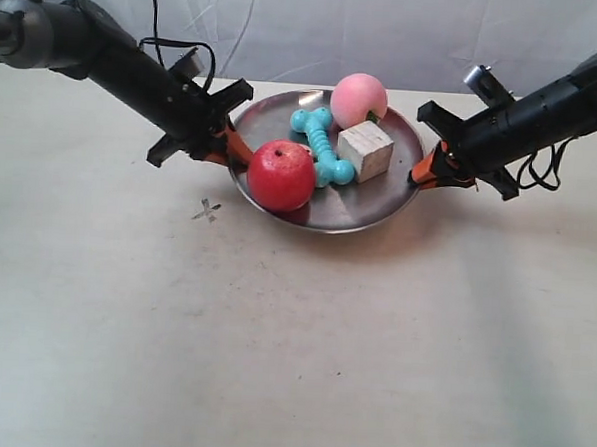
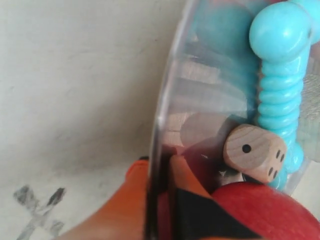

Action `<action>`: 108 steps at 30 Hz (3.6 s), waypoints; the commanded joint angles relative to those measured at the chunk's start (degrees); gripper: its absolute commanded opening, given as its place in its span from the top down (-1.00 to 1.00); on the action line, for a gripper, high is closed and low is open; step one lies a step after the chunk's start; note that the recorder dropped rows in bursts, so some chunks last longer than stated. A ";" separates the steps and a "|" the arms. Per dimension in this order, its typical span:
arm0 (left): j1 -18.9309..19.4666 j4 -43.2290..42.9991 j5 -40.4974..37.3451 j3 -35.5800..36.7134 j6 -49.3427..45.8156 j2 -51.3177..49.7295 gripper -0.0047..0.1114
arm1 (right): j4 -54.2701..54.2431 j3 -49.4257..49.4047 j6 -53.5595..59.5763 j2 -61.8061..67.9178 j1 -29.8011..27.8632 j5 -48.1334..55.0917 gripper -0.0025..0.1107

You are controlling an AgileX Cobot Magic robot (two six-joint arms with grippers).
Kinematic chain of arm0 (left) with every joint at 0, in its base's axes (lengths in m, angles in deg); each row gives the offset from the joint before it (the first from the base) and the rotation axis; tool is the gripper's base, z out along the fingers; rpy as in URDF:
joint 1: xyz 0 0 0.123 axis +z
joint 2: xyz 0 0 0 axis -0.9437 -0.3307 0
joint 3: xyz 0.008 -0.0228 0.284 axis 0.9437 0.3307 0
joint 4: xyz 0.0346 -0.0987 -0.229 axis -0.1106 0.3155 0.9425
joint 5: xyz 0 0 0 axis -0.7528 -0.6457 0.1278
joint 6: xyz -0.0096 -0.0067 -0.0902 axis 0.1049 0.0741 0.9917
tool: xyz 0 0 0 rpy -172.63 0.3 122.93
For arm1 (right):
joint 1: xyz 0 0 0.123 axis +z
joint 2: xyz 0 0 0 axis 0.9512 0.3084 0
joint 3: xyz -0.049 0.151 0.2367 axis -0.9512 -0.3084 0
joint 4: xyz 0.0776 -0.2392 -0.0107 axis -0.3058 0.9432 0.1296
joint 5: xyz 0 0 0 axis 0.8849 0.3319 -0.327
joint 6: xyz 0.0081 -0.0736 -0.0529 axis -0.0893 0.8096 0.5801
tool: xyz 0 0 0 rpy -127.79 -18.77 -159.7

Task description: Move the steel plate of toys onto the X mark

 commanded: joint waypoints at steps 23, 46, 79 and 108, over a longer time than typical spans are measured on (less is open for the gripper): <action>16.23 -14.26 -2.27 20.16 -3.06 11.75 0.92 | -3.23 1.51 -3.01 -1.39 20.56 -1.61 0.97; 17.75 -15.20 5.41 27.69 -9.43 11.99 0.92 | -0.59 1.51 -4.59 3.68 24.75 -8.86 0.97; 17.84 -26.78 6.61 27.69 -2.52 12.86 0.36 | 2.41 1.51 -4.72 3.68 24.65 -8.62 0.21; 20.00 -21.36 6.30 27.69 -3.45 33.85 0.92 | 28.43 1.38 -17.50 -14.72 24.65 -5.92 0.95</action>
